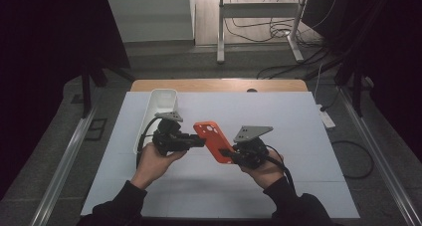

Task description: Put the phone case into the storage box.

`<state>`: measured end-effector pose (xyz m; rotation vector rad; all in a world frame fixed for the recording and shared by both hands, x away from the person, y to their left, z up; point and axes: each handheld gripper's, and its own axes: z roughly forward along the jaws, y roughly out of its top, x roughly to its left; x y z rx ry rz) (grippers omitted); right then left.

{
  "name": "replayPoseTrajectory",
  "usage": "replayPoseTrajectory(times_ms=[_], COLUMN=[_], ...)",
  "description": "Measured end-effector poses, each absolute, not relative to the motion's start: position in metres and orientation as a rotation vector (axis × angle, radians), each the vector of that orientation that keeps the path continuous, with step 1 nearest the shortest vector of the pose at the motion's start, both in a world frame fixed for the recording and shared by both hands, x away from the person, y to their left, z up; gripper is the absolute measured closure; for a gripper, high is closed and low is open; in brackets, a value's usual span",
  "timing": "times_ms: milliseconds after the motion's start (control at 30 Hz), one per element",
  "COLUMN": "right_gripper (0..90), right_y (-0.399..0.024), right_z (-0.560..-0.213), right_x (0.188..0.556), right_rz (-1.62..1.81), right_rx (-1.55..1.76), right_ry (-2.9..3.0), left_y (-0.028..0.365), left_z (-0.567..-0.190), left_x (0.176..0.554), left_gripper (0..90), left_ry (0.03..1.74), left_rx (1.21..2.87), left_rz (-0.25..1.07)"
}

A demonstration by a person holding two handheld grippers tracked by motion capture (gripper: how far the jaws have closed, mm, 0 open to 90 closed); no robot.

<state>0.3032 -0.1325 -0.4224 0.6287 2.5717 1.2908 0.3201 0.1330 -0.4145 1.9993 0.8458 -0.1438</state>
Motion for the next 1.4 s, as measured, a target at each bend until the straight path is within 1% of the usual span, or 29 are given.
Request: replayPoseTrajectory(times_ms=[200, 500, 800, 1033, 1067, 1100, 1167, 1200, 1300, 1400], right_gripper=[84.3, 83.7, 81.4, 70.5, 70.5, 68.6, 63.7, 58.5, 50.4, 40.1], right_y=[-0.1315, -0.1318, -0.1301, -0.1275, -0.1275, -0.1272, -0.1267, -0.1264, -0.1266, -0.1278], right_z=[-0.4238, -0.4286, -0.4301, -0.4313, -0.4313, -0.4313, -0.4313, -0.4313, -0.4315, -0.432], right_x=[0.3032, 0.3056, 0.306, 0.3052, 0.3052, 0.305, 0.3046, 0.3045, 0.3048, 0.3057], right_rz=[1.269, 1.231, 1.223, 1.22, 1.22, 1.216, 1.217, 1.215, 1.212, 1.207], right_rx=[0.615, 0.637, 0.647, 0.662, 0.662, 0.658, 0.658, 0.659, 0.672, 0.691], right_ry=[2.583, 2.606, 2.613, 2.615, 2.615, 2.611, 2.6, 2.595, 2.593, 2.59], left_y=[0.1351, 0.134, 0.1328, 0.1287, 0.1281, 0.1278, 0.1276, 0.1279, 0.1297, 0.132], left_z=[-0.4169, -0.4215, -0.4194, -0.4193, -0.4194, -0.4195, -0.4195, -0.4195, -0.4193, -0.4183], left_x=[0.3219, 0.3252, 0.3246, 0.3243, 0.3242, 0.3242, 0.3244, 0.3246, 0.325, 0.3252], left_gripper=[88.6, 89.4, 89.4, 89.5, 89.5, 89.4, 89.5, 89.5, 89.5, 89.4], left_ry=[0.876, 0.941, 0.985, 1.004, 1.008, 1.01, 1.018, 1.02, 1.027, 1.035], left_rx=[1.999, 1.964, 1.937, 1.953, 1.955, 1.959, 1.965, 1.966, 1.968, 1.968], left_rz=[-0.184, -0.263, -0.265, -0.239, -0.234, -0.23, -0.221, -0.217, -0.201, -0.19])
